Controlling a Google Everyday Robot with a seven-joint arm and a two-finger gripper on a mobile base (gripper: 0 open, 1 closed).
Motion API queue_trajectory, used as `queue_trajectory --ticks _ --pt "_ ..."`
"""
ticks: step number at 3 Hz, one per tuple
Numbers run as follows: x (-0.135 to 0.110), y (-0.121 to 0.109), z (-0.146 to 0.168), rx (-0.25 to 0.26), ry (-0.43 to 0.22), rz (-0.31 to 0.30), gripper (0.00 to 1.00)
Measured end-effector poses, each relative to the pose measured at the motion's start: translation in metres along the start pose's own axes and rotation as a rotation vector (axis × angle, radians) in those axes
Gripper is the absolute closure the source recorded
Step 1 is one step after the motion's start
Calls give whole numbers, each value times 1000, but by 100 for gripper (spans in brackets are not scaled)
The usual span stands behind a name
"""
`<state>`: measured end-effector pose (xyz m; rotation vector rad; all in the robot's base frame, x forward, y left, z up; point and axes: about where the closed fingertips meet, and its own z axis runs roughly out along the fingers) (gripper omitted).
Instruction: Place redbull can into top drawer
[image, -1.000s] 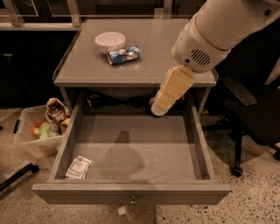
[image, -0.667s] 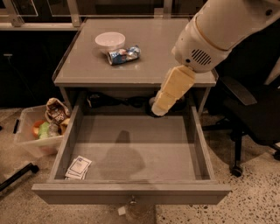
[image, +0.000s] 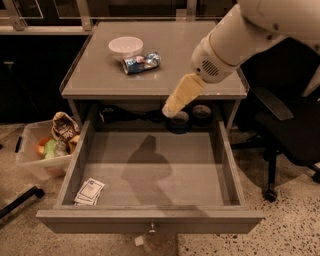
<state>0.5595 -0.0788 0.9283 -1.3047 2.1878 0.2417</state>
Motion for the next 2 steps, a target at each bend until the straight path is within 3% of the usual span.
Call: queue_trajectory --ticks 1,2 --pt "0 -57 39 77 -53 114 0" --pt "-7 -111 69 140 -145 179 0"
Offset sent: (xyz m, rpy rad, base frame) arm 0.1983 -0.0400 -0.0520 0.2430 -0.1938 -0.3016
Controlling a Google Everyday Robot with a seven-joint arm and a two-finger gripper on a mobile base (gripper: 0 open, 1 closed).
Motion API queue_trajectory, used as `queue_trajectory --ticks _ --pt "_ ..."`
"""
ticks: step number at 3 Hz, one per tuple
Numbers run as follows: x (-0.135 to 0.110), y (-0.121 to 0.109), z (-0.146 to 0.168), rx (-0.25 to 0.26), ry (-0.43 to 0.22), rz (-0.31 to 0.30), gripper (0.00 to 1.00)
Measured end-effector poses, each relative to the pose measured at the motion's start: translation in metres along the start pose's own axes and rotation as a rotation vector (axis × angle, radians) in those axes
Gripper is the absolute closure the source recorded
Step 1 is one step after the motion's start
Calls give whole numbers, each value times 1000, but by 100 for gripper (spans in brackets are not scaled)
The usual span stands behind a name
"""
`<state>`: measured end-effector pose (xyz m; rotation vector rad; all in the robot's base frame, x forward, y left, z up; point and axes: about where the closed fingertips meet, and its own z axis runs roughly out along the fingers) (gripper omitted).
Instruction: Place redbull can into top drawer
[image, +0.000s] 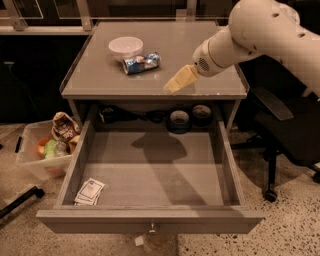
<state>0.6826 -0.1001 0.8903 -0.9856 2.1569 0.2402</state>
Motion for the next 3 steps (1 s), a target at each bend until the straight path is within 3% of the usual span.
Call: queue_trajectory --ticks 1,2,3 --pt "-23 -30 36 19 -99 17 0" --pt "-52 -47 56 18 -161 35 0" --pt "-52 -47 56 18 -161 35 0"
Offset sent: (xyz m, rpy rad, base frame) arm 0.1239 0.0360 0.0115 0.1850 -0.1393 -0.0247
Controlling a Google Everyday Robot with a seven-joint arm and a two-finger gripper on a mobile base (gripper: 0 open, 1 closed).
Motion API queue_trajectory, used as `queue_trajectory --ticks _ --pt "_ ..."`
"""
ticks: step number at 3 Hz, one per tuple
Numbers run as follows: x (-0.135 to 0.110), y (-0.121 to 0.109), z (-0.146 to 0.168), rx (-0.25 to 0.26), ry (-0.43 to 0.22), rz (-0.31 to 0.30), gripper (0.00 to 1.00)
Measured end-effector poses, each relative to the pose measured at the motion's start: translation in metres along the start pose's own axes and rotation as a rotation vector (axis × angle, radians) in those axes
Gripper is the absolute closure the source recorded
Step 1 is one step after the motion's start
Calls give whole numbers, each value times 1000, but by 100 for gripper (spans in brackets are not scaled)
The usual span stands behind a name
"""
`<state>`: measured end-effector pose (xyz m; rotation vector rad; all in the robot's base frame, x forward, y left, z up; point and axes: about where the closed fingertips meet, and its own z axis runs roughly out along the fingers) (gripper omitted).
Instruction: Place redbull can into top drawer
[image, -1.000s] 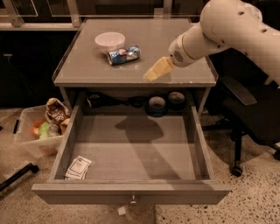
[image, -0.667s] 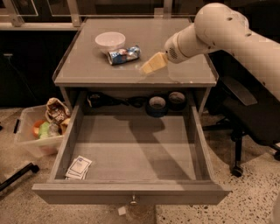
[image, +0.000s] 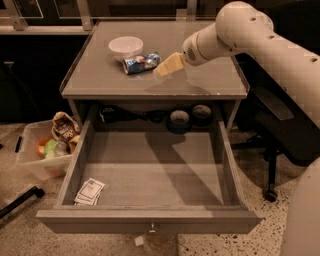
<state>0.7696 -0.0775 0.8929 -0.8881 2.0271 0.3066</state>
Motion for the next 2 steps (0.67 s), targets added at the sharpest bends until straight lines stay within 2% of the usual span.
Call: queue_trajectory --ticks 1,2 --pt "-5 -3 22 -27 -15 15 0" --pt "-15 0 59 -98 -33 24 0"
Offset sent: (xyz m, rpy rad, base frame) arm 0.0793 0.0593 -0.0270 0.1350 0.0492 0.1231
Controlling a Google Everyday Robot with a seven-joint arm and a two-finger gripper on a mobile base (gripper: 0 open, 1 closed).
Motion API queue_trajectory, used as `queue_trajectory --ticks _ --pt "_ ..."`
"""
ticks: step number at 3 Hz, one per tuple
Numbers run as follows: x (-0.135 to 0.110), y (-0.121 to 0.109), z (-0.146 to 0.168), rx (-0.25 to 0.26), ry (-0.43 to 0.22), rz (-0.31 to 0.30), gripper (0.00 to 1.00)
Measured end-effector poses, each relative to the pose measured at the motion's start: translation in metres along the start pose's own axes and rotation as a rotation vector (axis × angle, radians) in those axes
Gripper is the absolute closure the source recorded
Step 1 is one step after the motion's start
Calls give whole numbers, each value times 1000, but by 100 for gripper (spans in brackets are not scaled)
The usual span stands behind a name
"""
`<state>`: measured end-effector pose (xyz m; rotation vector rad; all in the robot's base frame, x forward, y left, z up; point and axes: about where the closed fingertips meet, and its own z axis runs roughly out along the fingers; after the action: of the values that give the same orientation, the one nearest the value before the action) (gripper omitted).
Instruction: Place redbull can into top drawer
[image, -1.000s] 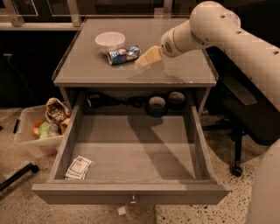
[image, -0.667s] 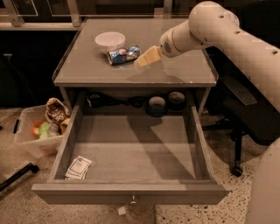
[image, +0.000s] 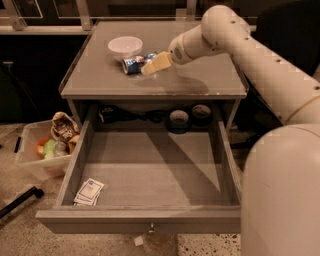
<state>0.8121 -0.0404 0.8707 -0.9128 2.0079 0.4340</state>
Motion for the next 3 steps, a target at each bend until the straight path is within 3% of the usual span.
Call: queue_trajectory --ticks 3 --pt "-22 13 61 -182 -90 22 0"
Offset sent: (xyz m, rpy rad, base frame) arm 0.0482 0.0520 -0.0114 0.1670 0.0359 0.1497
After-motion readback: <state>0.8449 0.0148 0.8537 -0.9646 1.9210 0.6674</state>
